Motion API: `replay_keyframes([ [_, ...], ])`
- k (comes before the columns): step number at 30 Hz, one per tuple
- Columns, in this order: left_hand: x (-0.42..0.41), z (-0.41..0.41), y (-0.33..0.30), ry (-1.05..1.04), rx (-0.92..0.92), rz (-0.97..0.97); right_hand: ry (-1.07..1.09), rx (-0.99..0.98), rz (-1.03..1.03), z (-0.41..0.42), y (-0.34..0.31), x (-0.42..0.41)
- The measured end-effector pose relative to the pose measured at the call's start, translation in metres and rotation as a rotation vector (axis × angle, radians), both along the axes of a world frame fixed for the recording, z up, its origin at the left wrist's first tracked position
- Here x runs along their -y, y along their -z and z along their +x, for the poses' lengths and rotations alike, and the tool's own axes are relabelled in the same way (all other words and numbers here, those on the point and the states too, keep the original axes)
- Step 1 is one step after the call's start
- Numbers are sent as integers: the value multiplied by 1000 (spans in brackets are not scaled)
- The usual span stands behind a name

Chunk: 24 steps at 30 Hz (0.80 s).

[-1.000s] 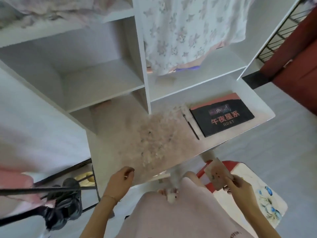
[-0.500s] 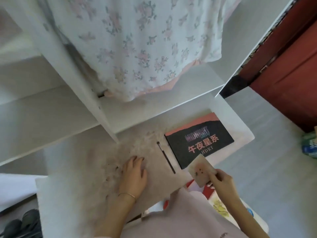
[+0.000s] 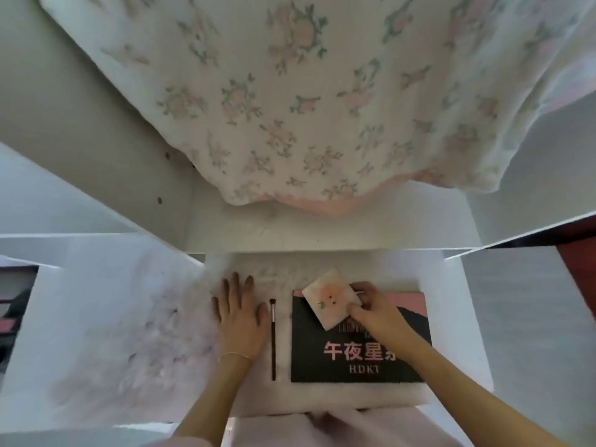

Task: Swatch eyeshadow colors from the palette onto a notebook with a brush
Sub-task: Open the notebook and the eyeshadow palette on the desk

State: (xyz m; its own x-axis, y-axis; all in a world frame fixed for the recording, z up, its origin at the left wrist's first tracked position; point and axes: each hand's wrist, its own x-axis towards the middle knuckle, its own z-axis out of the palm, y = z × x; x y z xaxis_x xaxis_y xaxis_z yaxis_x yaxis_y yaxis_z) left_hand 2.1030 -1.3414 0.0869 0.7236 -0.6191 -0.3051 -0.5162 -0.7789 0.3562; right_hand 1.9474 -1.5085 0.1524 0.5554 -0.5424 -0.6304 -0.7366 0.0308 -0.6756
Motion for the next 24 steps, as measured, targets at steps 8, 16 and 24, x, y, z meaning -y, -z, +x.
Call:
replay_keyframes([
  [8,4,-9,13,-80,144,-103,-110,122,99,42,26,13],
  [16,-3,-8,41,-95,243,-167,-193,433,100,38,55,20],
  [24,-5,-3,33,-226,179,-326,-141,646,-33,28,75,-6],
])
